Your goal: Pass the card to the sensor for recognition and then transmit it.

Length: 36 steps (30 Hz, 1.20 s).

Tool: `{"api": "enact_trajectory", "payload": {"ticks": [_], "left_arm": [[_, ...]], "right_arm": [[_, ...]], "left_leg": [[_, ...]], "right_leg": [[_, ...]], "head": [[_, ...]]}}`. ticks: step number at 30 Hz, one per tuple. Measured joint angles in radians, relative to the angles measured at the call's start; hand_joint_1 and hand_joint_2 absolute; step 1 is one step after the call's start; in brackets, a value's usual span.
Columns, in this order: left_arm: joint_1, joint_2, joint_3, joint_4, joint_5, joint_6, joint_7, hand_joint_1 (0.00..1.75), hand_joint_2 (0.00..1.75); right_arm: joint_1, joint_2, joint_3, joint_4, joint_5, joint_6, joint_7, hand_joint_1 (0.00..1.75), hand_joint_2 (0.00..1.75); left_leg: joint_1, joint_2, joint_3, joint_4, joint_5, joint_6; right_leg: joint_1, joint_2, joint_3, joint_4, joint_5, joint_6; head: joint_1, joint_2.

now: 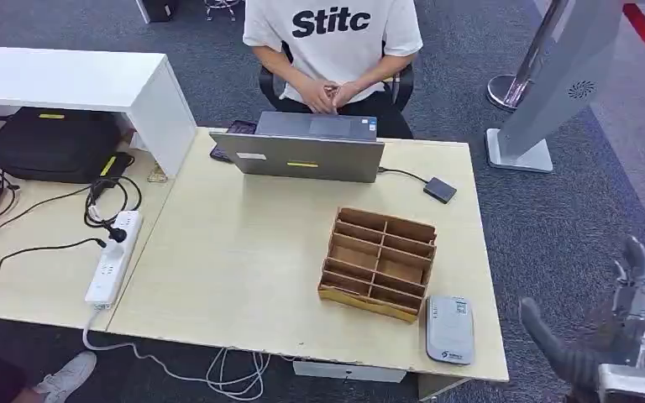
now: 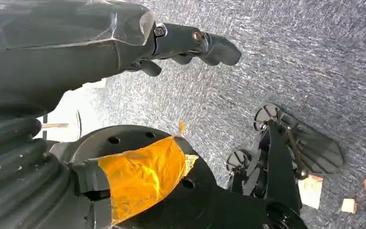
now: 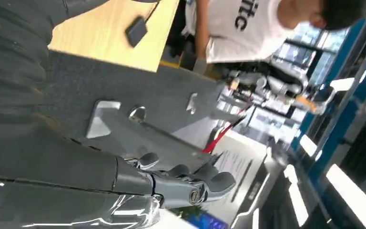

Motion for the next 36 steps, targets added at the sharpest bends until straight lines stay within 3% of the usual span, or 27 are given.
{"api": "enact_trajectory", "payload": {"ticks": [3, 6, 9, 14, 18, 25, 31, 36], "left_arm": [[-0.001, 0.000, 0.000, 0.000, -0.002, 0.000, 0.000, 0.00, 1.75], [-0.001, 0.003, 0.000, 0.000, -0.003, -0.019, -0.006, 0.00, 1.75], [-0.001, 0.007, 0.000, 0.000, -0.014, -0.031, -0.006, 0.00, 1.75], [-0.003, 0.010, 0.000, 0.000, -0.034, -0.024, 0.005, 0.00, 1.75], [-0.003, 0.011, 0.000, 0.000, -0.046, -0.023, 0.007, 0.00, 1.75], [-0.004, 0.019, -0.003, 0.000, -0.067, -0.033, 0.007, 0.00, 1.75], [-0.004, 0.024, -0.006, 0.000, -0.087, -0.028, 0.013, 0.00, 1.75], [0.001, 0.030, -0.047, -0.002, -0.186, 0.070, 0.101, 0.00, 1.75]], "right_arm": [[-0.027, 0.011, -0.154, 0.029, -0.117, 0.096, 0.002, 0.00, 1.75], [-0.076, 0.012, -0.327, 0.148, -0.414, 0.320, 0.037, 0.00, 1.75], [-0.127, -0.001, -0.472, 0.312, -0.649, 0.504, 0.032, 0.00, 1.75], [-0.206, -0.066, -0.681, 0.651, -0.773, 0.614, -0.007, 0.00, 1.75], [-0.234, -0.130, -0.804, 0.923, -0.737, 0.617, -0.065, 0.00, 1.75], [-0.247, -0.210, -0.931, 1.309, -0.648, 0.501, -0.092, 0.00, 1.75], [-0.238, -0.222, -0.951, 1.486, -0.539, 0.357, -0.043, 0.00, 1.75], [-0.238, -0.221, -0.939, 1.573, -0.406, 0.190, 0.054, 0.00, 1.75]], "left_leg": [[0.000, 0.000, 0.000, 0.000, 0.000, 0.001], [0.000, 0.000, 0.000, 0.000, 0.000, 0.001], [0.000, 0.000, 0.001, 0.000, -0.001, 0.001], [0.000, 0.000, 0.001, 0.000, -0.001, 0.002], [-0.001, 0.000, 0.001, 0.000, -0.002, 0.003], [0.000, 0.000, 0.001, 0.000, -0.002, 0.004], [0.000, 0.001, 0.001, 0.000, -0.002, 0.004], [0.000, 0.001, 0.001, 0.000, -0.002, 0.004]], "right_leg": [[0.000, 0.000, 0.000, 0.000, 0.000, 0.000], [0.000, 0.000, 0.000, 0.000, 0.000, 0.000], [0.000, 0.000, 0.001, 0.000, 0.000, 0.000], [0.000, -0.001, 0.001, 0.000, 0.000, 0.000], [-0.001, -0.001, 0.001, 0.000, 0.000, 0.000], [0.000, 0.000, 0.001, 0.000, -0.001, 0.000], [0.000, 0.000, 0.001, 0.000, -0.001, 0.000], [0.000, 0.000, 0.001, 0.000, -0.001, 0.000]], "head": [[0.000, 0.000], [0.000, 0.000], [0.000, 0.000], [0.000, 0.000], [0.000, 0.000], [0.000, 0.000], [0.000, 0.000], [0.000, 0.000]]}}
